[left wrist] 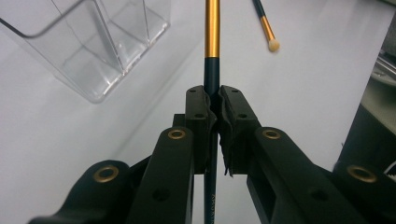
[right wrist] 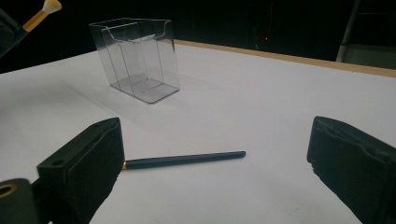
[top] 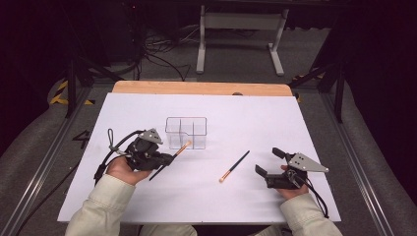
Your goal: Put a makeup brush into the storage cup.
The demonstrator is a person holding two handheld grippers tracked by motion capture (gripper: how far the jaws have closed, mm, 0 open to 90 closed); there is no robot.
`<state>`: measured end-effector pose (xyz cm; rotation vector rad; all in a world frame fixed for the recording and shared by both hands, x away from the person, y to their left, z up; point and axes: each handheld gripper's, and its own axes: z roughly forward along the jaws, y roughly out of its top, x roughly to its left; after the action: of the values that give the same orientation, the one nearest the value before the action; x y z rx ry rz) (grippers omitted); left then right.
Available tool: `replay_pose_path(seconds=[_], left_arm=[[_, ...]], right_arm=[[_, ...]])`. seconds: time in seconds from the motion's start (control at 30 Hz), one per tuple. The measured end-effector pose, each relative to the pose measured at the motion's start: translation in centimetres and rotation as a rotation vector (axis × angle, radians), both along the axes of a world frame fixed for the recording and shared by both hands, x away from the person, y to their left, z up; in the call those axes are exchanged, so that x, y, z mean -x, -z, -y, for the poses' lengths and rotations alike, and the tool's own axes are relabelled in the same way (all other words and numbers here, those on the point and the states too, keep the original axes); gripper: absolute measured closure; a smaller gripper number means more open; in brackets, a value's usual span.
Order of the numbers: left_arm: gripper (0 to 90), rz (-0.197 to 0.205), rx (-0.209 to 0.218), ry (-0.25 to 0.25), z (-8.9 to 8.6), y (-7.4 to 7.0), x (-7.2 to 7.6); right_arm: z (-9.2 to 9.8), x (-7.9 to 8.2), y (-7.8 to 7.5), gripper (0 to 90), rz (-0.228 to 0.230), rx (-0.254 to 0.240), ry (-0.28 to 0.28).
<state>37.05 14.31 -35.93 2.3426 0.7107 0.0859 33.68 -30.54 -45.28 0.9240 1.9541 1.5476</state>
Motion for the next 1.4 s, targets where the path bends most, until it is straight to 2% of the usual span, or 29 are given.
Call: replay_pose_path(seconds=[0.07, 0.17, 0.2, 0.27, 0.43, 0.67, 0.73, 0.77, 0.87, 0.93, 1.1, 1.13, 1.17, 1.3, 1.4], left_arm=[[82.5, 0.025, 0.017, -0.004, -0.2, -0.1, -0.1], [82.5, 0.055, 0.069, 0.0, -0.6, -0.3, -0.1], [82.6, 0.055, 0.069, 0.0, -0.6, -0.3, -0.1], [82.5, 0.079, 0.108, -0.001, -0.7, -0.4, -0.1], [82.5, 0.097, 0.133, -0.003, -1.0, -0.5, -0.2], [82.5, 0.167, 0.263, -0.002, -1.8, -0.5, 0.0], [82.5, 0.171, 0.27, -0.008, -1.9, -0.5, 0.0], [82.5, 0.192, 0.271, -0.012, -2.0, -0.6, 0.0], [82.5, 0.214, 0.297, -0.022, -2.2, -0.7, 0.1], [82.5, 0.225, 0.327, -0.025, -2.3, -0.7, 0.2], [82.5, 0.285, 0.378, -0.023, -2.6, -0.6, 0.4], [82.5, 0.285, 0.378, -0.023, -2.6, -0.6, 0.4], [82.5, 0.294, 0.406, -0.023, -2.7, -0.4, 0.3], [82.5, 0.317, 0.461, -0.025, -2.8, -0.1, 0.2], [82.5, 0.327, 0.485, -0.024, -2.8, -0.1, 0.2]], right_arm=[[0.0, 0.0, 0.0, 4.4, 0.001, 0.0, 0.003], [0.0, 0.0, 0.0, 4.4, 0.001, 0.002, 0.003], [0.0, 0.0, 0.0, 4.4, 0.001, 0.002, 0.003], [0.0, 0.0, 0.0, 4.4, 0.0, -0.001, 0.004], [0.0, 0.0, 0.0, 4.4, -0.001, 0.0, 0.005], [0.0, 0.0, 0.0, 4.4, -0.001, -0.003, 0.004], [0.0, 0.0, 0.0, 4.4, -0.001, -0.003, 0.004], [0.0, 0.0, 0.0, 4.4, -0.001, -0.003, 0.005], [0.0, 0.0, 0.0, 4.4, -0.001, -0.002, 0.004], [0.0, 0.0, 0.0, 4.4, -0.001, -0.002, 0.004], [0.0, 0.0, 0.0, 4.4, 0.0, -0.002, 0.002], [0.0, 0.0, 0.0, 4.4, 0.001, -0.002, 0.002], [0.0, 0.0, 0.0, 4.4, 0.001, -0.001, 0.002], [0.0, 0.0, 0.0, 4.4, 0.001, -0.002, 0.003], [0.0, 0.1, 0.0, 4.4, 0.001, -0.002, 0.002]])
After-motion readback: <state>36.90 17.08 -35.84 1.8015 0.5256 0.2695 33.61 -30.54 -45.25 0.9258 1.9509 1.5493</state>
